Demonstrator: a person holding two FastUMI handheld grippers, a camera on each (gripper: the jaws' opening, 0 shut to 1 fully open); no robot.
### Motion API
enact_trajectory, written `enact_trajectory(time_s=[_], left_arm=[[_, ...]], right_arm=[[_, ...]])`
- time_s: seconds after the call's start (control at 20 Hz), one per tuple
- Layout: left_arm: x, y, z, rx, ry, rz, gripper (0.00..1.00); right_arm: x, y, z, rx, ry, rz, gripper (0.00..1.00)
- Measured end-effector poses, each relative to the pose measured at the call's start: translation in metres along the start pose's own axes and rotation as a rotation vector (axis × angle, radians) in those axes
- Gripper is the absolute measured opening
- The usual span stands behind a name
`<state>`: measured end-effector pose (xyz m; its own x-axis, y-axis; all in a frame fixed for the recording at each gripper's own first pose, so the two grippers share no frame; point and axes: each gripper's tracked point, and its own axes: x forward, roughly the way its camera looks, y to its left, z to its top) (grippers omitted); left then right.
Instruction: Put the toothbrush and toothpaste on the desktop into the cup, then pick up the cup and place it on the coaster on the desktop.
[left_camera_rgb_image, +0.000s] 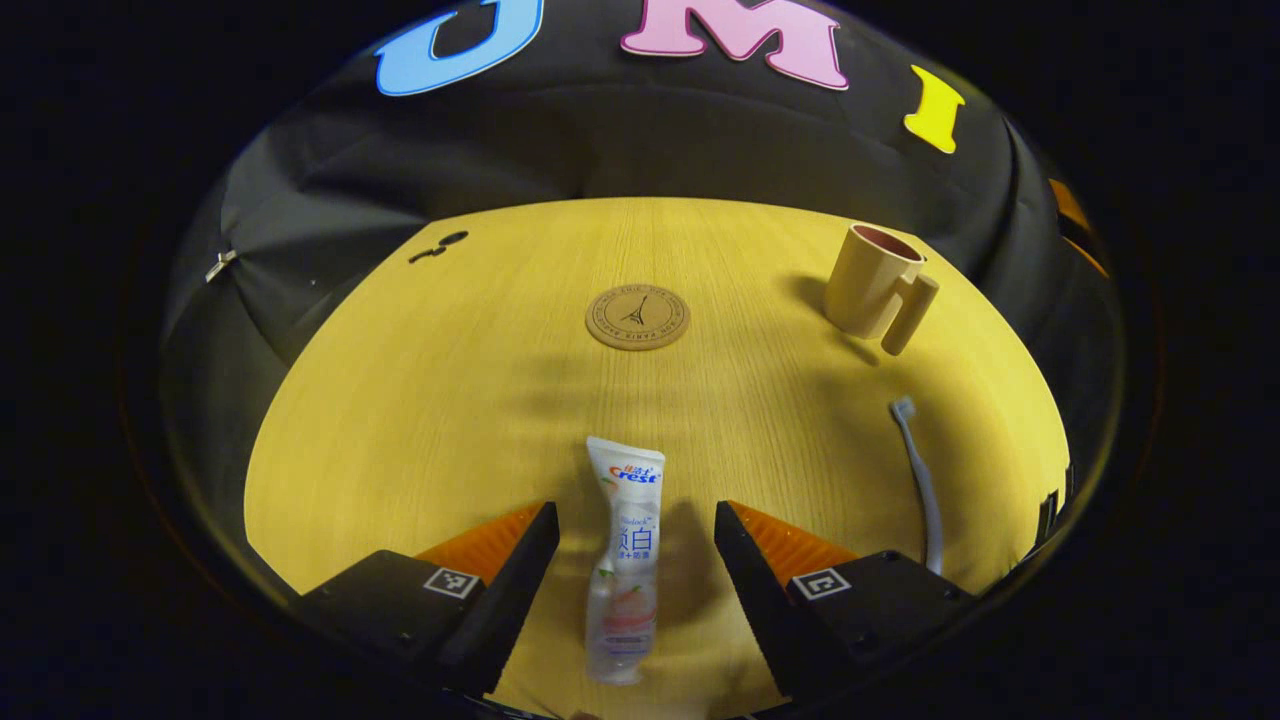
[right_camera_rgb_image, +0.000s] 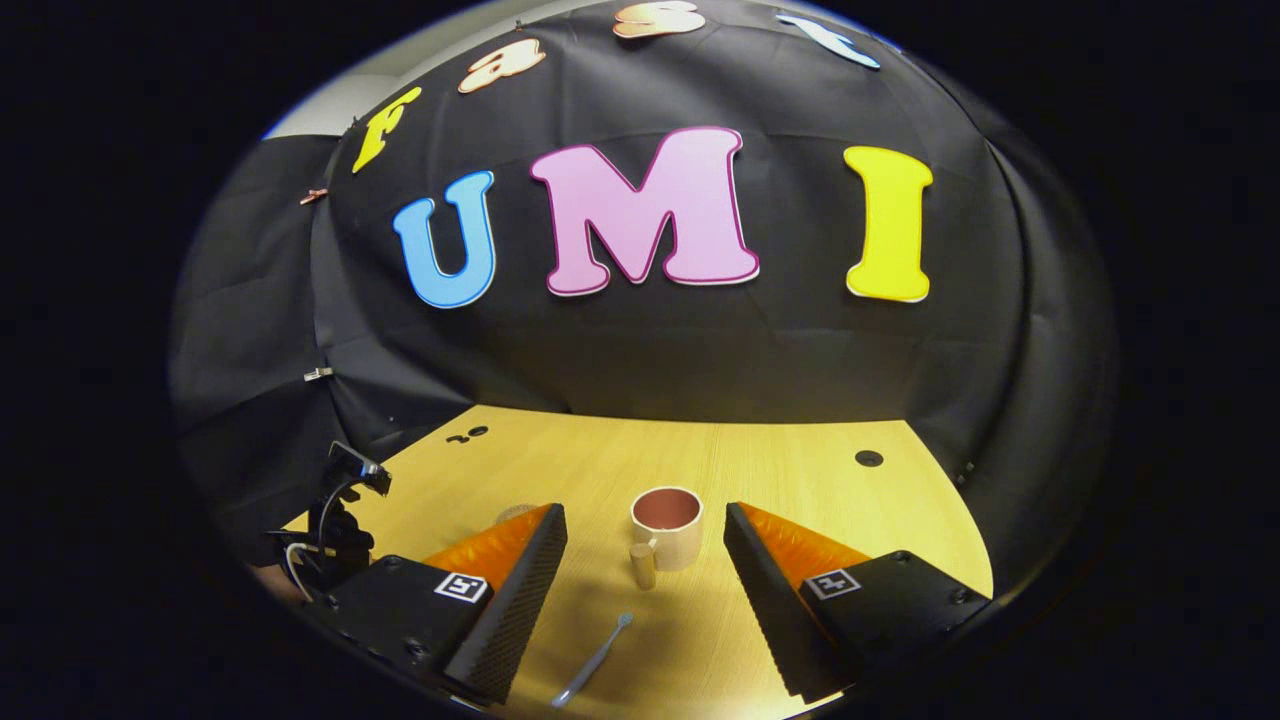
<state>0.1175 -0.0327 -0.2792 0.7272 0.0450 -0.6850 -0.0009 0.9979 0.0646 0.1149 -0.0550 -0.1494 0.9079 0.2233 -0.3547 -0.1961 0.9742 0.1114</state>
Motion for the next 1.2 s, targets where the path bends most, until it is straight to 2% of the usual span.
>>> enact_trajectory(time_s=[0.15,0.25,0.5,0.55,0.6,0.65,0.8,0.9,1.05,1.2], left_arm=[[0.008,0.003,-0.009,0.017,0.043,0.017,0.92],[0.01,-0.001,-0.008,0.007,0.044,-0.006,0.88],[0.013,0.007,-0.008,0.013,0.071,-0.008,0.71],[0.016,0.011,-0.008,0.004,0.078,-0.001,0.55],[0.017,0.012,-0.008,-0.019,0.08,0.001,0.52],[0.015,0.012,-0.006,-0.035,0.091,0.001,0.39],[0.014,0.011,-0.007,0.02,0.115,-0.003,0.35],[0.014,0.01,-0.006,0.016,0.122,-0.008,0.31],[0.012,0.011,-0.005,-0.007,0.113,-0.011,0.25],[0.006,0.01,-0.009,-0.009,0.114,-0.036,0.24]], right_arm=[[0.012,-0.008,-0.006,0.016,0.026,0.005,0.99],[0.016,-0.01,-0.015,0.036,0.049,0.006,0.99],[0.02,-0.008,-0.042,0.067,0.113,0.01,0.99],[0.021,-0.008,-0.05,0.087,0.135,0.007,0.99],[0.019,-0.009,-0.06,0.11,0.161,0.0,0.99],[0.019,-0.011,-0.069,0.128,0.186,-0.01,0.99],[0.012,-0.015,-0.112,0.14,0.305,-0.063,0.98],[0.003,-0.01,-0.133,0.167,0.374,-0.084,0.99],[-0.005,0.001,-0.15,0.203,0.422,-0.101,0.99],[-0.003,0.009,-0.167,0.176,0.458,-0.116,0.99]])
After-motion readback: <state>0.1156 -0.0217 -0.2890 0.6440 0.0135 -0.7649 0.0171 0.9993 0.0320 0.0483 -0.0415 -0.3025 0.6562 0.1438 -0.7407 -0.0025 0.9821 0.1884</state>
